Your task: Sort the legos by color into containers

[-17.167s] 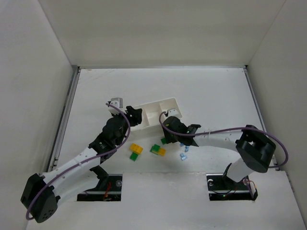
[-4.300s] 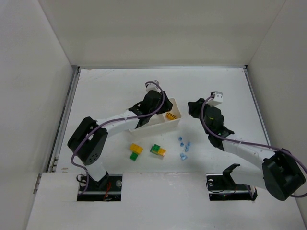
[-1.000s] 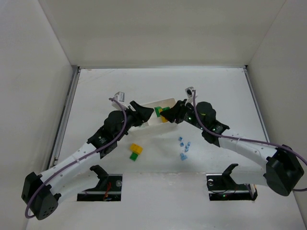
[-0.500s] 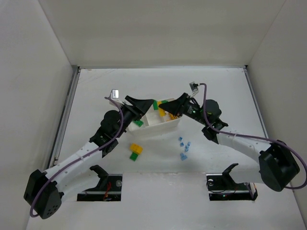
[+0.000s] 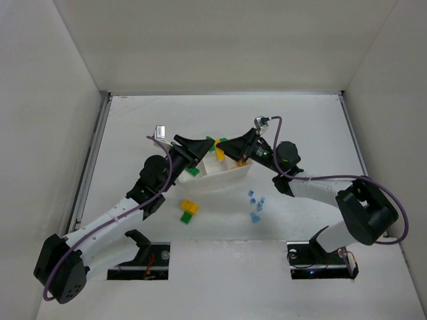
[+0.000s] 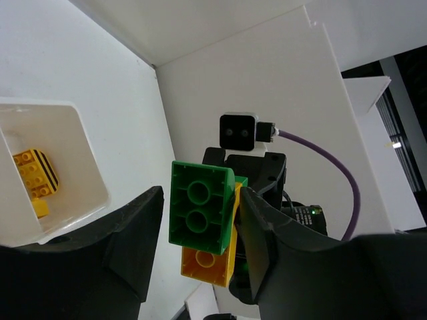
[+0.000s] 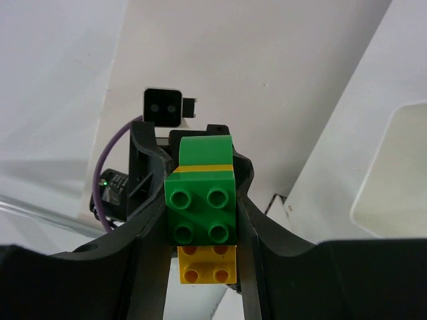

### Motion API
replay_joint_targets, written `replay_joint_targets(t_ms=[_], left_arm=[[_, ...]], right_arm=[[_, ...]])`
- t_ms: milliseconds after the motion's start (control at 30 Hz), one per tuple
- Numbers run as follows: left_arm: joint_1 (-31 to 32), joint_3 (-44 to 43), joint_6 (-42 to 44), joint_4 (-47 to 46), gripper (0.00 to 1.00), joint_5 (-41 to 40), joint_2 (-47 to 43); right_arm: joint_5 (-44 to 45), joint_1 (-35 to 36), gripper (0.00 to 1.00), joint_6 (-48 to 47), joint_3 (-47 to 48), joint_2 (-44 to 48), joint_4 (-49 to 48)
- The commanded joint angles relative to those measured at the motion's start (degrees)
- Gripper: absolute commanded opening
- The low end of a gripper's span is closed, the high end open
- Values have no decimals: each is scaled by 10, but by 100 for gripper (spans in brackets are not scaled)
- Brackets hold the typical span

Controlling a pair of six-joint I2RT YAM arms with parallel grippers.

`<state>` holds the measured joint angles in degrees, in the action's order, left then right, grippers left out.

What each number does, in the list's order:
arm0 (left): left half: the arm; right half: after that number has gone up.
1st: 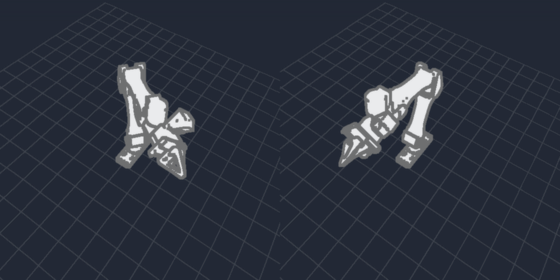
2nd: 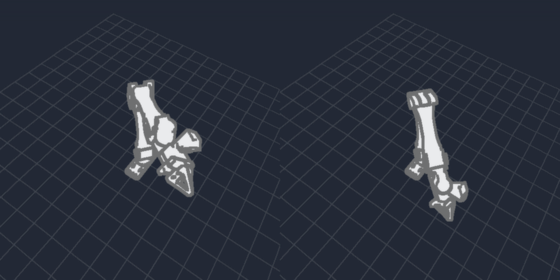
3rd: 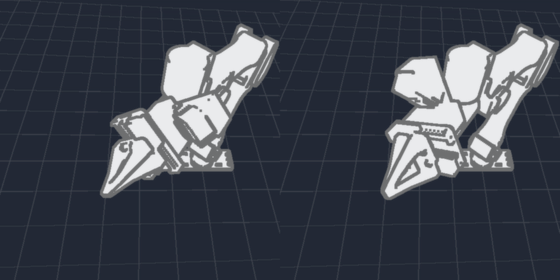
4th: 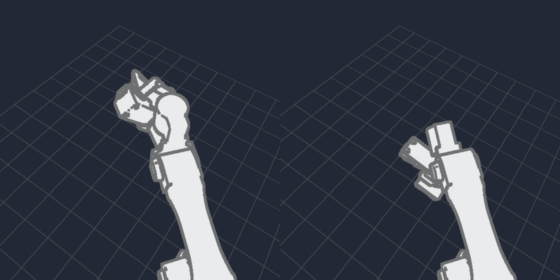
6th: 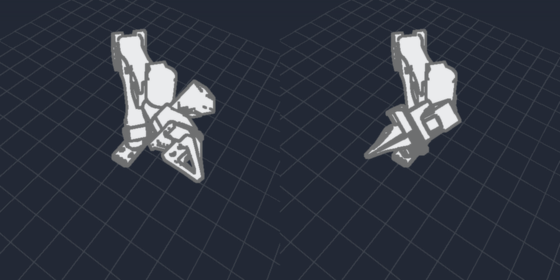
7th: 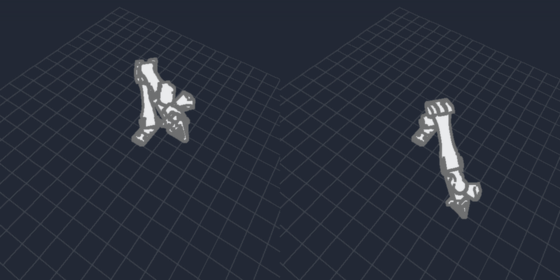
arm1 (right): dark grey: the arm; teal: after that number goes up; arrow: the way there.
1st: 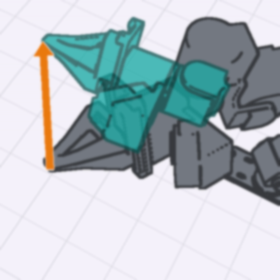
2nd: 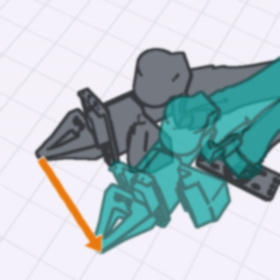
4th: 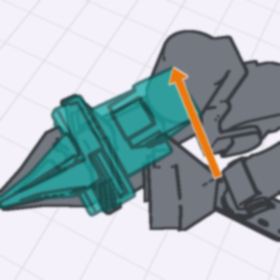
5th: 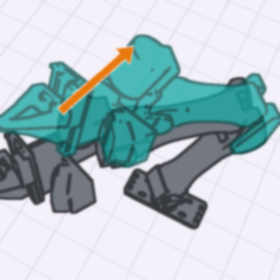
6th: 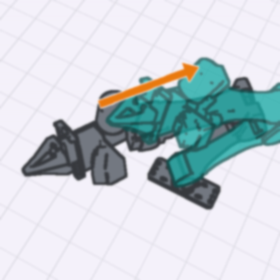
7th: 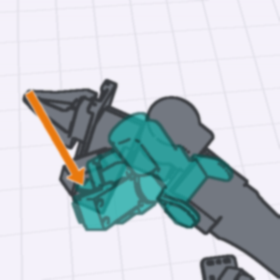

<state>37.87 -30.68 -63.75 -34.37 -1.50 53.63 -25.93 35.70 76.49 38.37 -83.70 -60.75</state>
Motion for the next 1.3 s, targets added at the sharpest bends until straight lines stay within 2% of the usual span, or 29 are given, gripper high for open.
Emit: replay_joint_targets(t_ms=[0, 233, 433, 667, 867, 1067, 1267], left_arm=[[-6, 4, -6, -42, 43, 9, -8], [-6, 5, -5, -42, 23, 4, -10], [-28, 19, 2, -36, 13, -3, -30], [-80, 33, 22, 11, 13, 3, -50], [-100, -8, 100, 88, 15, -10, 13], [-74, -59, 184, 161, 20, -88, 80], [-43, -83, 217, 194, 23, -141, 114]], right_arm=[[-9, 1, 25, 56, 1, -20, -115], [0, -2, 25, 79, -8, -42, -142], [-2, -29, 26, 75, -29, -19, -140], [-9, -58, 26, 60, -61, 7, -133], [-7, -57, 25, 14, -72, 13, -88], [19, -50, 25, -87, -62, 65, 42], [91, -21, 25, -213, -31, 129, 214]])
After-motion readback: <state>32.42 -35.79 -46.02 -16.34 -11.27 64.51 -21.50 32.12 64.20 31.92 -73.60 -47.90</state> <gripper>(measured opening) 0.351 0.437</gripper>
